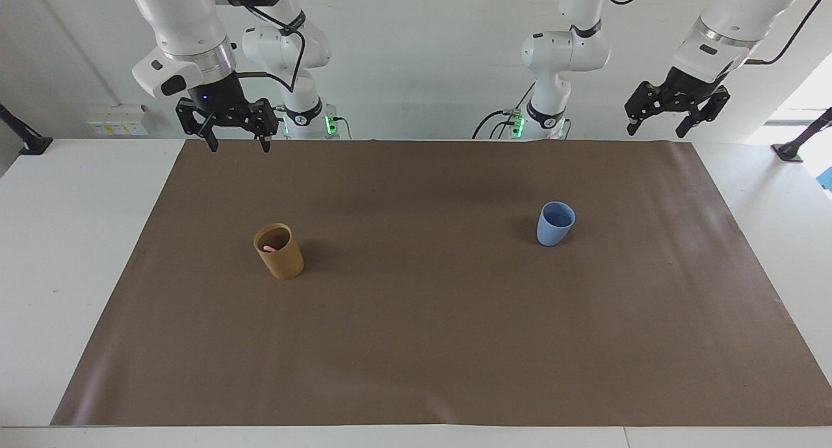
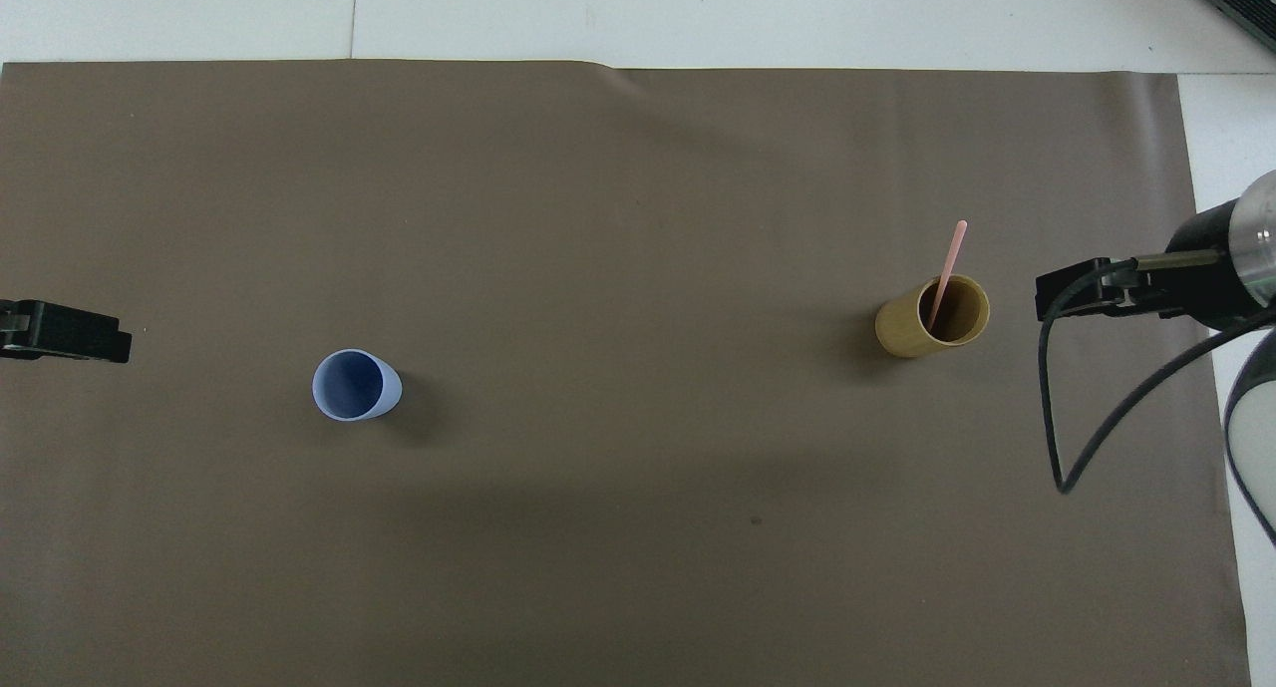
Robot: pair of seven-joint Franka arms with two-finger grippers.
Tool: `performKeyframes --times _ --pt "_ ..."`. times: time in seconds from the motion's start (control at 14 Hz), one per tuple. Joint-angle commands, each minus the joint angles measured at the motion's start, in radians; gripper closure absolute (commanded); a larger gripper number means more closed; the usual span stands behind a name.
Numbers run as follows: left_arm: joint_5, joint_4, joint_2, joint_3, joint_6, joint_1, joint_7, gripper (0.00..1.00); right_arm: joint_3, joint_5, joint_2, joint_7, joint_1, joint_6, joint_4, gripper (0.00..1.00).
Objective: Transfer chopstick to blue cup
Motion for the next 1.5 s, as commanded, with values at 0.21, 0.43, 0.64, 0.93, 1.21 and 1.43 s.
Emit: performKeyframes --times 0.21,0.43,0.64,0.93,1.21,1.43 --pt "-0.009 -0.005 -0.014 -0.009 -0.013 0.016 -0.004 0.00 -0.005 0.023 -0.016 -0.034 -0.021 0.009 -0.018 0.00" --pt "-0.011 -0.011 -0.019 -0.009 -0.013 0.016 -0.004 0.00 -0.007 0.023 -0.018 -0.034 -0.019 -0.008 -0.018 0.00" --pt "-0.011 -0.025 -0.028 -0.009 -0.010 0.016 -0.003 0.00 -0.007 0.023 -0.018 -0.030 -0.019 0.000 -0.019 0.00" --pt "-0.011 -0.064 -0.051 -0.007 -0.005 0.017 0.000 0.00 -0.005 0.024 -0.019 -0.023 -0.013 0.007 -0.022 0.00" --pt "-0.012 -0.159 -0.054 -0.009 0.057 0.017 -0.001 0.00 -0.005 0.029 -0.019 -0.019 -0.005 0.018 -0.024 0.00" --pt "-0.023 -0.309 -0.054 -0.009 0.203 0.016 -0.004 0.00 -0.005 0.029 -0.018 -0.020 -0.008 0.026 -0.024 0.00"
